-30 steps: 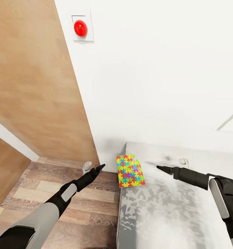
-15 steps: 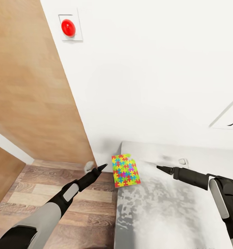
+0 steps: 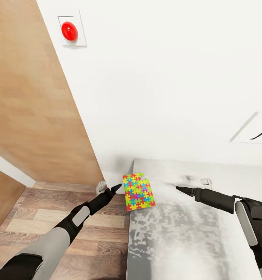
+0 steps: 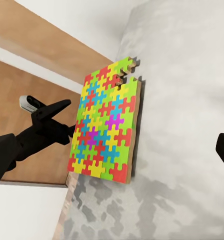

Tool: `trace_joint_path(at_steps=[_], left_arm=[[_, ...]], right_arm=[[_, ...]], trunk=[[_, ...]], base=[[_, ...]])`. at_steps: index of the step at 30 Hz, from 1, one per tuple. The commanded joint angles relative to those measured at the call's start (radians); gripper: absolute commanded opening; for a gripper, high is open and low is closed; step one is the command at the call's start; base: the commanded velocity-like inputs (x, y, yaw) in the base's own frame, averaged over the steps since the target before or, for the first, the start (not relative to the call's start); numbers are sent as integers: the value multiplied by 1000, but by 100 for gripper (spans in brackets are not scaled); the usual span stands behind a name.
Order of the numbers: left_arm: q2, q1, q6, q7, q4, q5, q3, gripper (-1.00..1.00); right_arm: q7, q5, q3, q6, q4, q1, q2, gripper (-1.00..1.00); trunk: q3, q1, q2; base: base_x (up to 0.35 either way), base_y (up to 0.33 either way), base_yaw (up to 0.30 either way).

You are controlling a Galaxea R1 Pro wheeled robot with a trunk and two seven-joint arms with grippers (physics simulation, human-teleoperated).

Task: Put all the toys in the child's room - the three board games (two on the bed and one on the table), the two jigsaw puzzles on the table, and the tennis ball on the table - inside the toy box on the table in the child's room.

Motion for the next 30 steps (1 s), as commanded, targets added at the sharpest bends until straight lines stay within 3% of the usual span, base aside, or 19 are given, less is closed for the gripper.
trace_joint_path(at_steps=[1,30], left_arm=[[-2,-1,10,-2,-1,10,-3,100],[-35,-19,12,0,-5,1,-10,100]], right_arm=[[3,-1,-1,4,0,-1,0,100],[3,0,1,3,-11,-1,2,100]], trunk=[[-1,1,-2],[-2,1,-2]], base=[[0,0,-18],[0,0,-4]])
